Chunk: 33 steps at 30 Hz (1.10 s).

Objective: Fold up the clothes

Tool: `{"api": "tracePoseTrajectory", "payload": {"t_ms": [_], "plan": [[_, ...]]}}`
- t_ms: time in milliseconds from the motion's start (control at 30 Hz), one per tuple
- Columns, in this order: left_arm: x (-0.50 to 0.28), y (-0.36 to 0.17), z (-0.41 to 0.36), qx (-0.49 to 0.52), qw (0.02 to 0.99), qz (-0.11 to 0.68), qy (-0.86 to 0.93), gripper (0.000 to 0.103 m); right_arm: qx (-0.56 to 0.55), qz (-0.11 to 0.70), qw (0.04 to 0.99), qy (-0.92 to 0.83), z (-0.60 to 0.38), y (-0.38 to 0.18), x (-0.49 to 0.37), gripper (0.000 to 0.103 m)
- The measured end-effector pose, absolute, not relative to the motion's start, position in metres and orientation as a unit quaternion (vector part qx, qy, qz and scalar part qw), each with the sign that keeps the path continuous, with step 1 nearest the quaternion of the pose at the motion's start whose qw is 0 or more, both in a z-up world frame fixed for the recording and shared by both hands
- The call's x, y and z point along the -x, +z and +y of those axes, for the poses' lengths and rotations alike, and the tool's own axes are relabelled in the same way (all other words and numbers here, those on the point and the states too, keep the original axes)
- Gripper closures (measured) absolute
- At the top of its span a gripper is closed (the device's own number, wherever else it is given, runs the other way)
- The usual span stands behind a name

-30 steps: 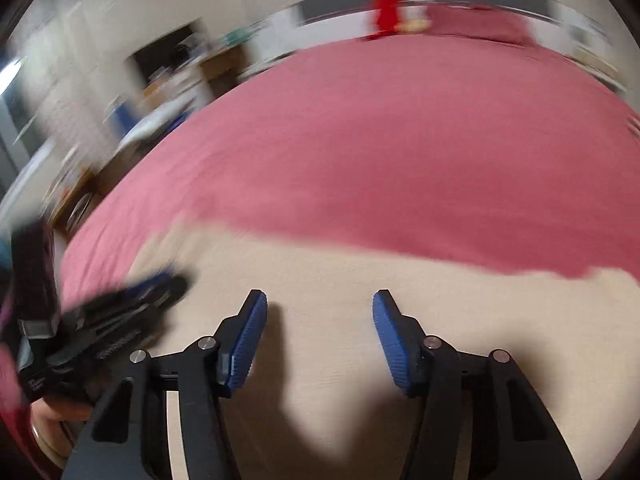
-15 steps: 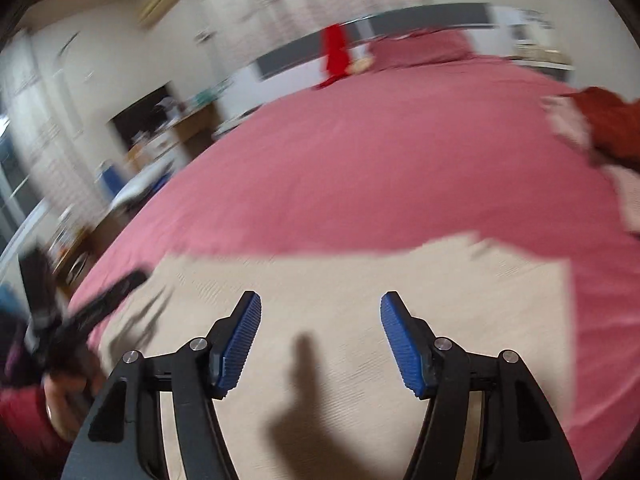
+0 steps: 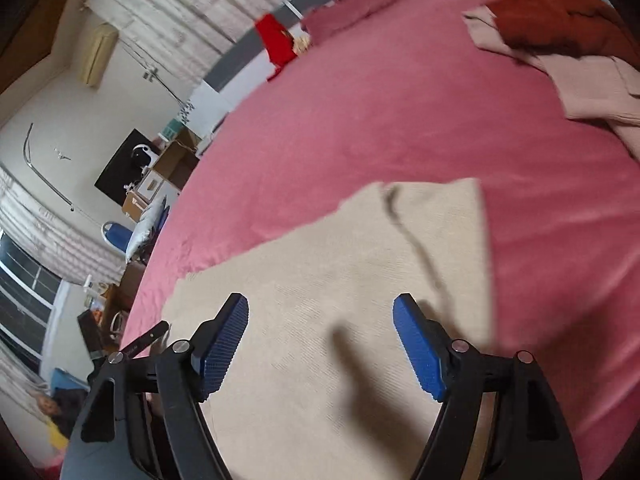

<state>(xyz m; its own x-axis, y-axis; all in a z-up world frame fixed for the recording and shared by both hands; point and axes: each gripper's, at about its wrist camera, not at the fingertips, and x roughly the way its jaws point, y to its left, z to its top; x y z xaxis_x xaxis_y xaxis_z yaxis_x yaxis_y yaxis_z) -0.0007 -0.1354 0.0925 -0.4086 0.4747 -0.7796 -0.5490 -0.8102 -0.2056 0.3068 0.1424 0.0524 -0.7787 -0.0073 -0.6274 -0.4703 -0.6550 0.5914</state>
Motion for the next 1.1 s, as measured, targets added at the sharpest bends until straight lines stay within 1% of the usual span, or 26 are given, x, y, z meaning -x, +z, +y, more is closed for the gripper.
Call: {"api": "tracePoseTrajectory", "payload": {"t_ms": [133,233,400,467,500,533,600,667,800,867,1100], "plan": [[0.031,0.089,-0.161,0.472,0.304,0.049,0.826,0.076,0.331,0.423,0.149,0.830,0.174,0.046,-0.333,0.026],[0.045,0.081,-0.171,0.489,0.317,0.017,0.812,0.076,0.366,0.458,0.154,0.795,0.206,0.028,-0.337,0.026],[0.065,0.068,-0.186,0.518,0.341,-0.045,0.783,0.076,0.383,0.512,0.118,0.760,0.221,-0.005,-0.331,0.027],[0.074,0.063,-0.192,0.528,0.350,-0.069,0.771,0.076,0.387,0.516,0.095,0.758,0.219,-0.011,-0.322,0.031],[0.078,0.060,-0.195,0.533,0.354,-0.081,0.764,0.076,0.388,0.518,0.083,0.757,0.218,-0.015,-0.317,0.034],[0.081,0.059,-0.197,0.536,0.361,-0.086,0.758,0.076,0.390,0.520,0.071,0.756,0.217,-0.018,-0.312,0.041],[0.083,0.057,-0.197,0.544,0.380,-0.085,0.743,0.076,0.388,0.538,0.034,0.748,0.218,-0.025,-0.301,0.047],[0.083,0.056,-0.196,0.552,0.396,-0.085,0.729,0.076,0.403,0.533,0.025,0.743,0.214,-0.033,-0.292,0.047],[0.083,0.049,-0.188,0.575,0.437,-0.117,0.682,0.076,0.407,0.537,0.016,0.738,0.215,-0.041,-0.291,0.047],[0.082,0.047,-0.184,0.580,0.438,-0.115,0.677,0.076,0.409,0.538,0.016,0.738,0.217,-0.043,-0.293,0.048],[0.088,0.039,-0.193,0.594,0.440,-0.183,0.648,0.075,0.411,0.536,0.018,0.737,0.219,-0.048,-0.288,0.048]]}}
